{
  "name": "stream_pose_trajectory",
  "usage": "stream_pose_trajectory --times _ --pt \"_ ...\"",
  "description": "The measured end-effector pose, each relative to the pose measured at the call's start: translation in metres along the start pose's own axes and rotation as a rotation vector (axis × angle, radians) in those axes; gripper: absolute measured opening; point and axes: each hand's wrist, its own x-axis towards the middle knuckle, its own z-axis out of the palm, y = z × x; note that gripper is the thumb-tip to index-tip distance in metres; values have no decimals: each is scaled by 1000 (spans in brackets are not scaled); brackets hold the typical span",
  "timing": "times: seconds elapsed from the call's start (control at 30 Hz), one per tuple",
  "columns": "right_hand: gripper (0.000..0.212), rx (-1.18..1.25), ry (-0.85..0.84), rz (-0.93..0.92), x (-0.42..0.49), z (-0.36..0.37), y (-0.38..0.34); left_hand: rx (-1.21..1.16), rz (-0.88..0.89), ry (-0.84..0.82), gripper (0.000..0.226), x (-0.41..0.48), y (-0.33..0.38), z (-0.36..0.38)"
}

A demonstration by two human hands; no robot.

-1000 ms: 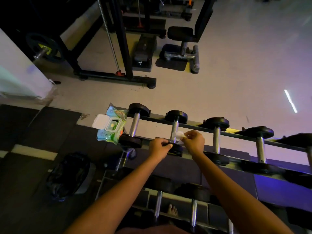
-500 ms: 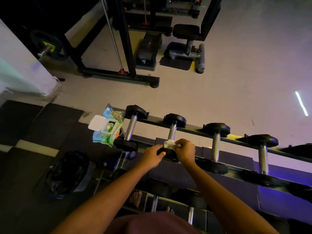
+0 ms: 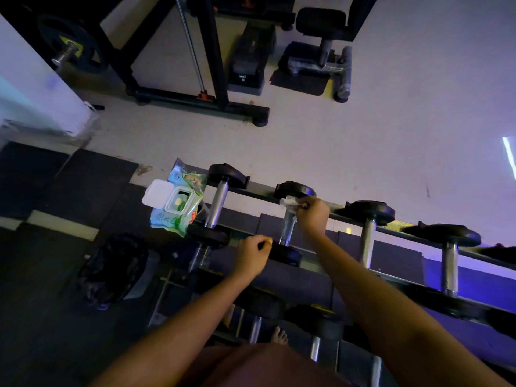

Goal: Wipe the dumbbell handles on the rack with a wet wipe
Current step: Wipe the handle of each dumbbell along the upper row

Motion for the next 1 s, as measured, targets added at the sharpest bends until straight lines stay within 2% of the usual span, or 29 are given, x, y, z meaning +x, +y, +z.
stream_pose_trajectory --times 0.23,0.33,0.43,0.6,0.8,1.0 --pt "18 -101 -161 -13 -50 2 30 -60 -45 4 20 8 -7 3" --pt "18 -44 -146 32 -59 0 35 -30 -61 -8 19 12 -7 3" --pt "16 31 -61 62 -34 3 23 9 -74 -19 18 15 -6 3" --pt "27 18 9 61 12 5 -1 20 -84 -20 18 16 -7 5" --pt "15 -32 -117 88 -21 9 24 -9 -86 1 19 14 -9 7" --pt "19 -35 -139 73 -55 8 39 -22 -68 -2 18 15 -8 5"
